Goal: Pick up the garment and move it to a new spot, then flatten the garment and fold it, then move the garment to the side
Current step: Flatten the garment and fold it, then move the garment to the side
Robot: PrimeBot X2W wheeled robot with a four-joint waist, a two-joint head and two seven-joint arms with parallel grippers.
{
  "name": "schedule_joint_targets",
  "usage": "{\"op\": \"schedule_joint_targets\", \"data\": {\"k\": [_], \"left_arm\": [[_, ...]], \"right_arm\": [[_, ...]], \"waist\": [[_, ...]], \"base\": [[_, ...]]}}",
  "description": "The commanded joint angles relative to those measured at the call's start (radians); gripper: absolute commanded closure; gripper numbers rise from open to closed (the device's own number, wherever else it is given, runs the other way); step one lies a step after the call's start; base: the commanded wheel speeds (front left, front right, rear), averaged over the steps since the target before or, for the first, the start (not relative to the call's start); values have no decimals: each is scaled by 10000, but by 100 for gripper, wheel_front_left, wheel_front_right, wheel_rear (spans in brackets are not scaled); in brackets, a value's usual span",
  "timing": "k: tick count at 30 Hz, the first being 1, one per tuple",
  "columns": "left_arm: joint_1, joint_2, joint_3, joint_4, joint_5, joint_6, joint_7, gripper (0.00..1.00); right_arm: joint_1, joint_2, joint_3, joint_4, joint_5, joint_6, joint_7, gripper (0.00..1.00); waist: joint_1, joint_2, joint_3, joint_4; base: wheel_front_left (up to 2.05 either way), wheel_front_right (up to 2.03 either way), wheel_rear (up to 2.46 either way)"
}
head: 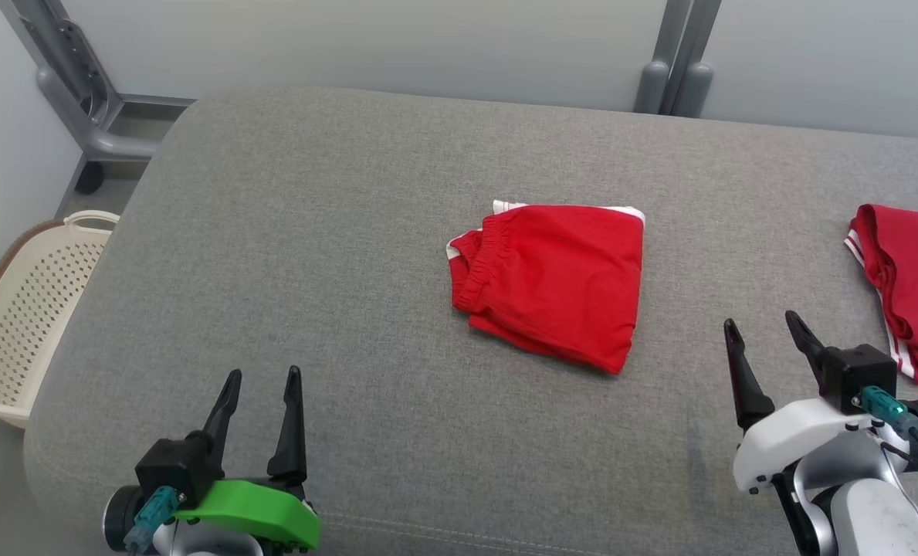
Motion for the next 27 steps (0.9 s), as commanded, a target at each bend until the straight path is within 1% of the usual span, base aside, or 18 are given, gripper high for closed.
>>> {"op": "schedule_joint_targets", "data": {"k": [1, 5, 9, 13, 15, 18, 21, 25, 27], "left_arm": [[143, 90, -5, -31, -44, 44, 26, 0], [224, 116, -58, -99, -49, 69, 71, 0], [225, 113, -146, -176, -63, 70, 129, 0], [129, 91, -222, -216, -82, 58, 153, 0], [54, 77, -265, -230, -89, 40, 161, 0], [-69, 65, -308, -226, -91, 8, 150, 0], [-181, 38, -371, -180, -103, -26, 133, 0], [-319, 1, -472, -79, -105, -71, 107, 0], [-377, -13, -512, -37, -106, -76, 89, 0]], "right_arm": [[-159, -14, -19, 173, 141, -9, 230, 0], [-643, -7, 89, 593, 403, -7, 1053, 0], [-1289, -14, -18, 1070, 439, -9, 2469, 0], [-2063, -2, -399, 1684, 1131, -6, 4047, 0], [-2552, -25, -604, 1954, 1342, -7, 4616, 0], [-3183, -16, -917, 2392, 1129, -7, 5376, 0], [-3883, -18, -1171, 2773, 1115, -7, 5871, 0], [-4587, -10, -1424, 3621, 1482, -7, 6463, 0], [-4982, -15, -1562, 4118, 1775, -6, 6582, 0]], "waist": [[0, -1, -54, -45], [0, -1, -73, -57], [0, -1, -29, -20], [0, -1, 98, 72], [0, -1, 190, 144], [0, -1, 353, 255], [0, -1, 528, 384], [0, -1, 721, 566], [0, -1, 805, 652]], "base": [[0, 0, 0], [0, 0, 0], [0, 0, 0], [0, 0, 0], [0, 0, 0], [0, 0, 0], [0, 0, 0], [0, 0, 0], [0, 0, 0]]}}
